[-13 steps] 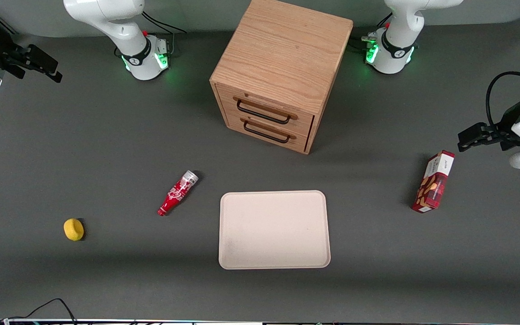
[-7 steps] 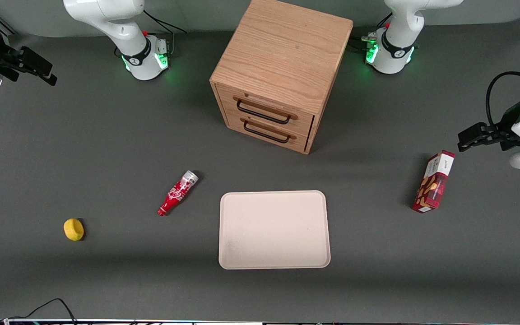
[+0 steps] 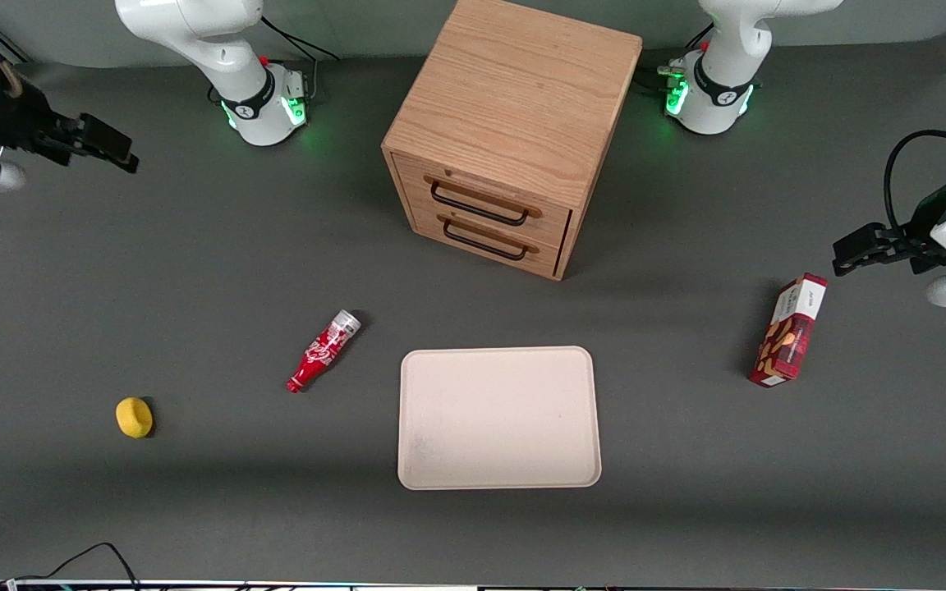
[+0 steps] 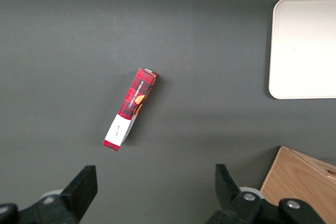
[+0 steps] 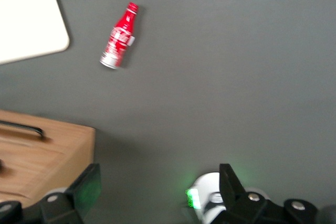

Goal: Place coke bottle on tray
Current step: 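Move the right gripper down to the red Coca-Cola bottle, then close the right gripper around the bottle's body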

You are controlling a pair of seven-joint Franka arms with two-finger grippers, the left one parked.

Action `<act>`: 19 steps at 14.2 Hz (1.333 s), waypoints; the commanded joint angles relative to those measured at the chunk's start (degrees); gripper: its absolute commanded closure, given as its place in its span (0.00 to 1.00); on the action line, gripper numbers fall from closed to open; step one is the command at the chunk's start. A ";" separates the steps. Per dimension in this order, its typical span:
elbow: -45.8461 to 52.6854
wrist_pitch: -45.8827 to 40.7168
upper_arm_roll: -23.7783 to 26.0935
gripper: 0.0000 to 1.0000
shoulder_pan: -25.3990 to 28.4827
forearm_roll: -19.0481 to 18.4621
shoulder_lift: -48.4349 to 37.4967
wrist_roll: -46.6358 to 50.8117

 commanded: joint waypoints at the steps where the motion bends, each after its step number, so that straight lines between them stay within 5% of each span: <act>1: 8.69 2.95 1.22 0.00 1.70 2.22 12.16 10.86; 12: 0.07 34.00 4.66 0.00 3.37 1.34 38.10 33.11; 19: -5.89 42.08 4.74 0.00 3.46 1.52 40.40 34.45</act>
